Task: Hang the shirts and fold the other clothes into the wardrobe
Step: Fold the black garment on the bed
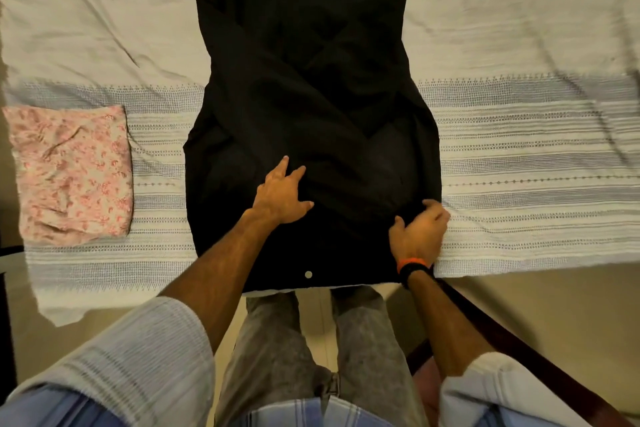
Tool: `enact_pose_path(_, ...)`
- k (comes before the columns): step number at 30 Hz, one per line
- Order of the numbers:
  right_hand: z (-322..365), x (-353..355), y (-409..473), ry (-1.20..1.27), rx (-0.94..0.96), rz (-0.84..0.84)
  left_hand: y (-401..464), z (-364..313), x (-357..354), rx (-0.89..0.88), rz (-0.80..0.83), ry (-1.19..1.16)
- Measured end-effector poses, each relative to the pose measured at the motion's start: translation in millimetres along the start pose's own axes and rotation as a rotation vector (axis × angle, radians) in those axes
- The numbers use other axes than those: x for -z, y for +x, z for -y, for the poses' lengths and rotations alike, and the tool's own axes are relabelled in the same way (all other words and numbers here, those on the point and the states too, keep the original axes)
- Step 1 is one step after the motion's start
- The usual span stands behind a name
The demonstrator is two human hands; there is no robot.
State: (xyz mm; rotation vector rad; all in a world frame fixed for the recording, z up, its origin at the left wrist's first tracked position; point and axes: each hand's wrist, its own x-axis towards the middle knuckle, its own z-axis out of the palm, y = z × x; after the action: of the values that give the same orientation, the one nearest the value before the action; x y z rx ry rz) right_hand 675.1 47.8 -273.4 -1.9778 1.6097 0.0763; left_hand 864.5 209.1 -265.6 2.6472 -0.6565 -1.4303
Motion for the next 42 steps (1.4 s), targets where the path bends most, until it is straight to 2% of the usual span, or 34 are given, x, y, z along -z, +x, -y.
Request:
enact_pose_path(1, 4, 0, -4, -0.068, 0.164, -0.011, 0, 1, 0, -0.003, 0.003, -0.008)
enact_pose_path(3, 4, -7, -7, -0.169, 0.398, 0.121, -1, 4, 1, -0.01, 0.014, -0.021)
enact_pose_path(5, 3, -14, -8, -0.273, 0.437, 0.316, -2, 8, 1, -0.018, 0.023, -0.034)
enact_pose_path(8, 3, -18, -11, -0.327, 0.399, 0.387, -6, 13, 2, -0.019, 0.024, -0.063)
enact_pose_path(12, 8, -12, -10, -0.205, 0.362, 0.359, -13, 19, 3, -0.007, 0.015, -0.128)
enact_pose_path(20, 1, 8, -13, -0.098, 0.307, 0.347, -52, 38, -21, 0.089, -0.135, -0.297)
enact_pose_path(26, -25, 17, -24, -0.062, 0.199, 0.302, -91, 57, -57, 0.263, -0.297, -0.462)
enact_pose_path(33, -60, 20, -36, -0.171, 0.114, 0.253, -114, 92, -100, 0.509, -0.449, -0.475)
enact_pose_path(36, -65, 14, -44, -0.179, 0.113, 0.154, -116, 101, -111, 0.601, -0.519, -0.485)
enact_pose_path(39, -68, 6, -51, -0.196, 0.047, 0.05, -114, 110, -121, 0.669, -0.506, -0.585)
enact_pose_path(42, -76, 0, -53, -0.113, -0.042, 0.047, -111, 119, -130, 0.647, -0.468, -0.695)
